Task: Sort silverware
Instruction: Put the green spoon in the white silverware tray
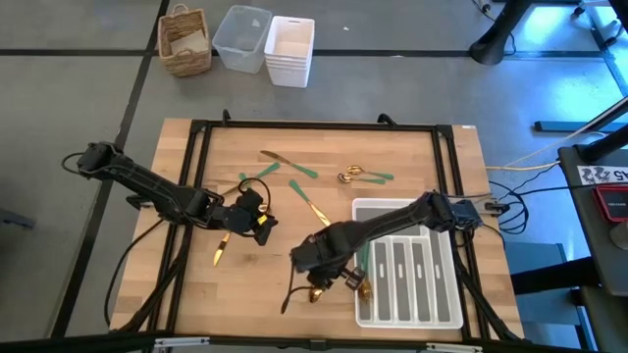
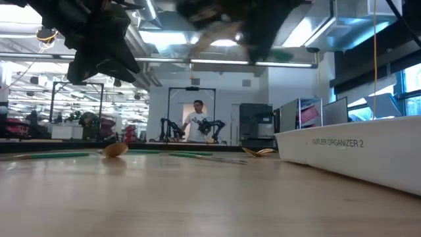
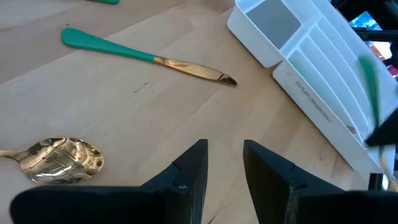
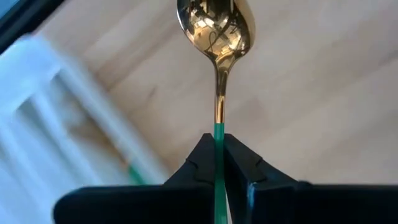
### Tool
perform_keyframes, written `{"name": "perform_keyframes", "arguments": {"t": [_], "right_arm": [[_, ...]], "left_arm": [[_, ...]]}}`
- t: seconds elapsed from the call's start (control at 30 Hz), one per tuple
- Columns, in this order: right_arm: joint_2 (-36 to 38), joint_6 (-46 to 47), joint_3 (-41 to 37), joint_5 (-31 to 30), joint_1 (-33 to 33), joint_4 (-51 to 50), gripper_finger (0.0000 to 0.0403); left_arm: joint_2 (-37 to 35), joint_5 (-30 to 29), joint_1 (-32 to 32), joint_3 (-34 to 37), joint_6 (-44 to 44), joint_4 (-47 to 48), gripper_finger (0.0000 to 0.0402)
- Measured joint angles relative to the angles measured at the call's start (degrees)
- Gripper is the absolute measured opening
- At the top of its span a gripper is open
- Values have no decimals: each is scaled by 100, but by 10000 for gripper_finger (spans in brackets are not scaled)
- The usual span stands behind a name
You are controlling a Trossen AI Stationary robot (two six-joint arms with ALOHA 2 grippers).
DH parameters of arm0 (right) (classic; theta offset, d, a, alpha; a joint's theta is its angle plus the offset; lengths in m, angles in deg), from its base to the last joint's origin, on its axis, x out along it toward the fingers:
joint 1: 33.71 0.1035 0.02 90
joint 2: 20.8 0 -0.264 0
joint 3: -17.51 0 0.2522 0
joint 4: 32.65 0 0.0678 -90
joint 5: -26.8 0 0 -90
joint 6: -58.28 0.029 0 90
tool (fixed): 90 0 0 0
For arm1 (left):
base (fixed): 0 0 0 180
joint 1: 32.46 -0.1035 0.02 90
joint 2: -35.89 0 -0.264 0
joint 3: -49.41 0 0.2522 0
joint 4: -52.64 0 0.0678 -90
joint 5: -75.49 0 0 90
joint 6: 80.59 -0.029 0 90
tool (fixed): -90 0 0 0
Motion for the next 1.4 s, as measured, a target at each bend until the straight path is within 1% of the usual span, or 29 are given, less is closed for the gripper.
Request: {"name": "perform_keyframes", "arguments": {"t": [0.1, 0.13, 0.2, 0.23, 0.3, 0.33, 0.4, 0.53, 0.6, 0.73, 0.87, 0.97, 1.1, 1.23, 1.4], "right_arm": [[-2, 174, 251, 40, 3, -1009, 11], [-1, 290, 271, 139, 10, -1168, 10], [57, 754, 249, 413, 12, -1018, 9], [80, 933, 241, 652, 19, -1036, 9], [135, 1070, 240, 1186, 19, -1087, 9], [155, 1201, 248, 1290, 19, -1073, 9], [166, 1493, 247, 1308, 67, -1067, 9], [195, 1642, 231, 1423, 115, -1067, 9], [333, 1725, 76, 1544, 141, -1046, 10], [970, 2112, -699, 1508, 169, -1056, 10], [1814, 2381, -1913, 1388, 175, -1066, 9], [2207, 2363, -2846, 1332, 213, -1082, 9], [2304, 2158, -3688, 1730, 202, -1070, 9], [2168, 1800, -4232, 1845, 202, -1062, 10], [1969, 1760, -4440, 1950, 202, -1044, 9]], "left_arm": [[0, -1, -2, 2, -48, 10, 95], [0, -2, 0, 1, -111, 12, 95], [0, -2, -2, 2, -194, 7, 95], [0, -2, -2, 2, -238, 4, 95], [-2, -11, -2, 2, -251, 4, 95], [-1, -11, -2, 2, -251, 11, 95], [-2, -15, -2, 2, -248, -37, 95], [-2, -15, -2, 2, -247, -30, 95], [-2, -15, -2, 2, -242, -26, 95], [-2, -15, -2, 2, -240, -20, 95], [-2, -17, -2, 2, -240, 14, 95], [-2, -17, -2, 2, -300, 9, 95], [-2, -29, -2, 2, -422, 11, 95], [-2, -83, -2, 2, -382, 3, 95], [-2, -90, -2, 2, -385, -27, 95]]}}
